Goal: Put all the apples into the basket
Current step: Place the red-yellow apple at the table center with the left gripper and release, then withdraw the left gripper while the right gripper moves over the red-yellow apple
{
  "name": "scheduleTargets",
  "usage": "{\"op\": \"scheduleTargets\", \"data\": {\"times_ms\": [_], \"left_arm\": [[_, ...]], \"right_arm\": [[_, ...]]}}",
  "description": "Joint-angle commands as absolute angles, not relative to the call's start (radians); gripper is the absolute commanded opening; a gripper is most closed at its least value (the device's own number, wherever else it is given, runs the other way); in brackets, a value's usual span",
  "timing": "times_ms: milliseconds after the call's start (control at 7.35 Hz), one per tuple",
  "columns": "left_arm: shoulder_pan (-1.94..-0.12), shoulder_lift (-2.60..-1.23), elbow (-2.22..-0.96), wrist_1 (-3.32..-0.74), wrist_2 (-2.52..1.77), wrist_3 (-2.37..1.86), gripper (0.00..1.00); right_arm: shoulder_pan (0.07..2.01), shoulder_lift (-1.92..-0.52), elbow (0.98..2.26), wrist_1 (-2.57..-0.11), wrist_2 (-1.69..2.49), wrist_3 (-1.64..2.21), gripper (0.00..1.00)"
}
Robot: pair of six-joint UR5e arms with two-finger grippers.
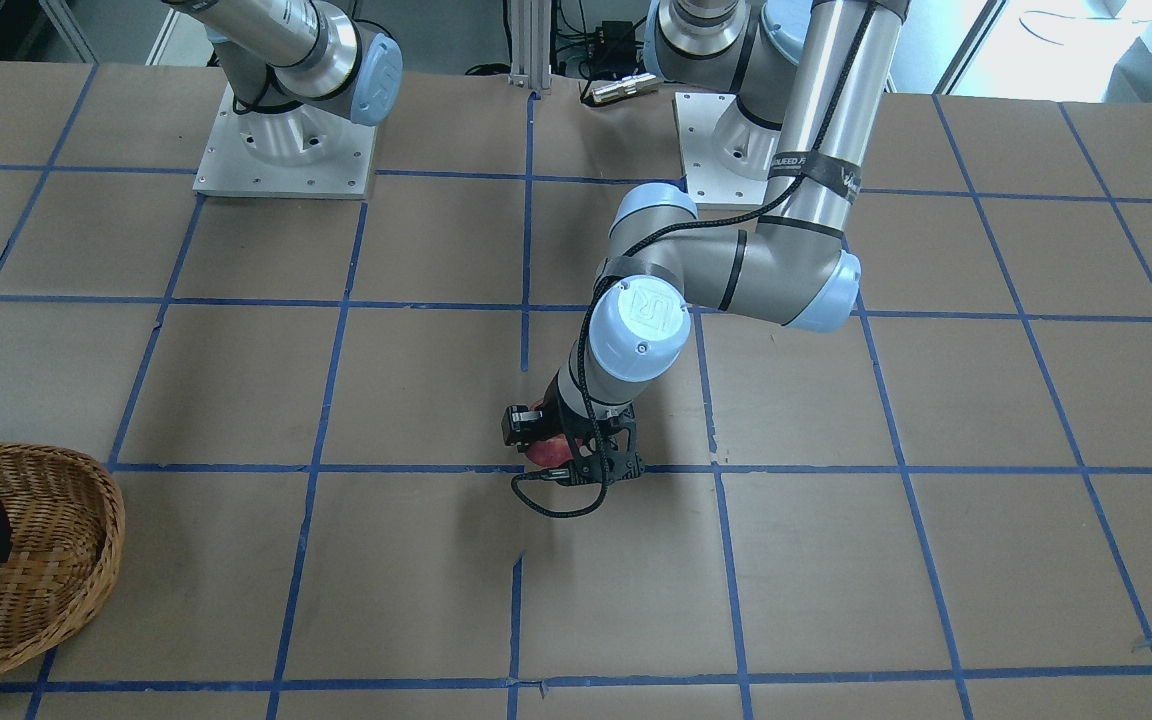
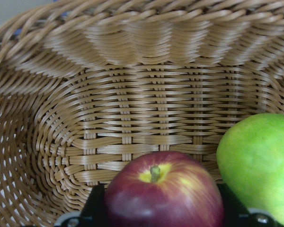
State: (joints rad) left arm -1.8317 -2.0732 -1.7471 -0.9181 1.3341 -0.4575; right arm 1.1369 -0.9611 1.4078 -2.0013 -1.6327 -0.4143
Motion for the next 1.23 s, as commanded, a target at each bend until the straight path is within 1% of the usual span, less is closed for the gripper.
{"op": "scheduleTargets", "data": {"times_ms": [0,136,272,408,545,817,1089], "left_arm": [[-1.836,-2.092,-1.727,-0.894,1.316,-0.485,0.93],[-1.836,-2.095,-1.701,-0.903,1.321,-0.497,1.00],[-1.836,-2.089,-1.684,-0.925,1.330,-0.499,1.00],[-1.830,-2.054,-1.680,-1.005,1.330,-0.491,1.00],[-1.825,-2.011,-1.672,-1.078,1.353,-0.483,1.00],[-1.804,-1.865,-1.681,-1.272,1.400,-0.410,1.00],[-1.737,-1.697,-1.672,-1.501,1.404,-0.266,1.00]], "right_arm": [[1.137,-0.963,1.398,-1.991,-1.640,-0.420,1.00],[1.137,-0.977,1.393,-1.980,-1.640,-0.420,1.00],[1.144,-1.027,1.396,-1.944,-1.637,-0.419,1.00],[1.173,-1.104,1.394,-1.837,-1.626,-0.402,1.00],[1.237,-1.153,1.394,-1.783,-1.579,-0.372,1.00],[1.432,-1.166,1.402,-1.773,-1.569,-0.098,1.00],[1.618,-1.158,1.407,-1.776,-1.566,0.143,1.00]]}}
